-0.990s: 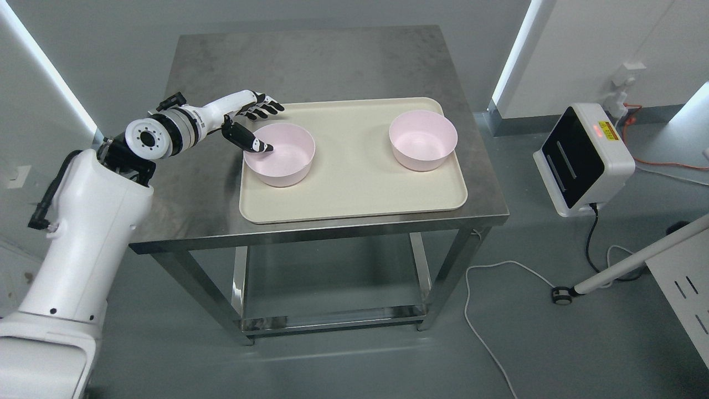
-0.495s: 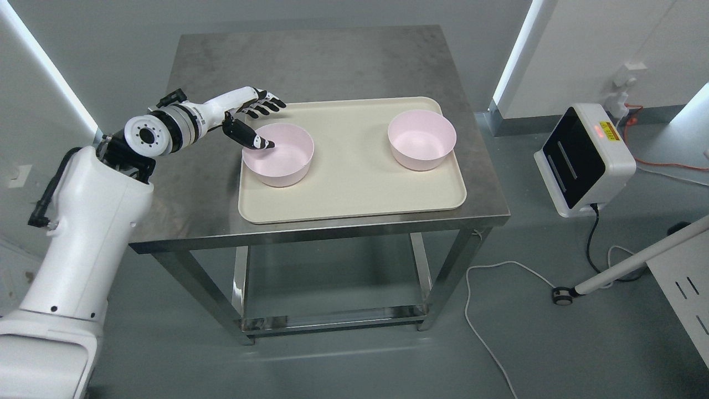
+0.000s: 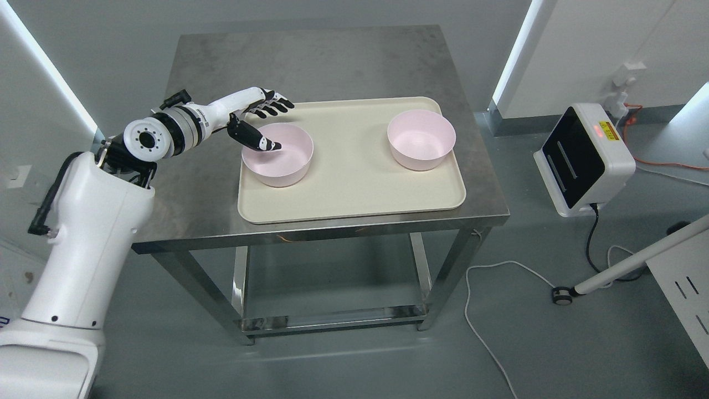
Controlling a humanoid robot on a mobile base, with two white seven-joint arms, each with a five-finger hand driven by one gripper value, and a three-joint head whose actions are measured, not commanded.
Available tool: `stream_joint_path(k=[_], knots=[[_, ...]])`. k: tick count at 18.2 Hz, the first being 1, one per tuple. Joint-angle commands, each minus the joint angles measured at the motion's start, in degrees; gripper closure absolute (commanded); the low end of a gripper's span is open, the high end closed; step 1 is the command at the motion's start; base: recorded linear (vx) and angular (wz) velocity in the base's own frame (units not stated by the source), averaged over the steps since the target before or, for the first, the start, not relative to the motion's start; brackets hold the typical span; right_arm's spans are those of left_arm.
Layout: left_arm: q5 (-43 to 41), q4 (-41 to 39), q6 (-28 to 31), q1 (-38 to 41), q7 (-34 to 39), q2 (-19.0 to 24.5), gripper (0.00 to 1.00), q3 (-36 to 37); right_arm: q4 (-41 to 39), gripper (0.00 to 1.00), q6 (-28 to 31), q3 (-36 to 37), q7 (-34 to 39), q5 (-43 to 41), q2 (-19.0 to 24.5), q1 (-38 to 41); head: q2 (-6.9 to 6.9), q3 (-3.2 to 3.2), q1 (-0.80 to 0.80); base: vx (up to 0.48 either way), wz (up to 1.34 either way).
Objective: Stack pink IKEA bowls on left shelf middle
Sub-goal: 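Hook the left hand fingers over the rim of the pink bowl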
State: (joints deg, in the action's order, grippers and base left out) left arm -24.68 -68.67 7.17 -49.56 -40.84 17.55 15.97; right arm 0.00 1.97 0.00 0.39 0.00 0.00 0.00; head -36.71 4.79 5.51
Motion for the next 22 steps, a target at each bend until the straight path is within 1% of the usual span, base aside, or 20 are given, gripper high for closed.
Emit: stream_joint_path(k=[1, 5, 10, 13, 14, 16, 17, 18, 19, 22], knots=[[-0.5, -2.6, -0.9, 0.7, -0.1, 1.0, 0.35, 1.2, -1.9, 0.0, 0.1, 0.6, 0.0, 0.0, -1.0, 1.7, 0.0, 0.0, 0.0, 0.0, 0.0], [-1.2, -2.5, -3.6, 0.7, -0.1, 0.8, 0.42, 4.9, -1.9, 0.0, 0.1, 0.6, 0.0, 0.0, -1.0, 1.7, 0.0, 0.0, 0.0, 0.0, 0.0], [-4.8, -0.6, -3.8, 0.3, 0.0, -0.4, 0.49, 4.7, -1.9, 0.0, 0.1, 0.6, 0.0, 0.0, -1.0, 1.7, 0.0, 0.0, 0.0, 0.0, 0.0], [-5.1, 0.5, -3.9, 0.1, 0.0, -1.1, 0.52, 4.8, -1.9, 0.0, 0.0, 0.7, 0.0, 0.0, -1.0, 1.7, 0.0, 0.0, 0.0, 0.0, 0.0], [-5.1, 1.0, -4.3, 0.1, 0.0, -1.2, 0.56, 4.9, -1.9, 0.0, 0.1, 0.6, 0.0, 0.0, -1.0, 1.7, 0.0, 0.0, 0.0, 0.0, 0.0], [-5.1, 1.4, -6.9, 0.2, 0.0, -1.3, 0.66, 4.3, -1.9, 0.0, 0.1, 0.7, 0.0, 0.0, -1.0, 1.7, 0.0, 0.0, 0.0, 0.0, 0.0], [-5.0, 2.0, -7.2, 0.2, 0.1, -1.8, 0.7, 3.7, -1.9, 0.0, 0.1, 0.6, 0.0, 0.0, -1.0, 1.7, 0.0, 0.0, 0.0, 0.0, 0.0], [-5.0, 3.3, -7.5, 0.2, 0.2, -3.4, 0.73, 2.3, -1.9, 0.0, 0.1, 0.6, 0.0, 0.0, -1.0, 1.7, 0.0, 0.0, 0.0, 0.0, 0.0], [-5.0, 3.9, -7.6, 0.3, 0.1, -4.3, 0.75, 1.2, -1.9, 0.0, 0.0, 0.6, 0.0, 0.0, -1.0, 1.7, 0.0, 0.0, 0.0, 0.0, 0.0], [-4.9, 4.1, -9.5, 0.3, 0.0, -5.2, 0.84, 0.8, -1.9, 0.0, 0.0, 0.6, 0.0, 0.0, -1.0, 1.7, 0.0, 0.0, 0.0, 0.0, 0.0]])
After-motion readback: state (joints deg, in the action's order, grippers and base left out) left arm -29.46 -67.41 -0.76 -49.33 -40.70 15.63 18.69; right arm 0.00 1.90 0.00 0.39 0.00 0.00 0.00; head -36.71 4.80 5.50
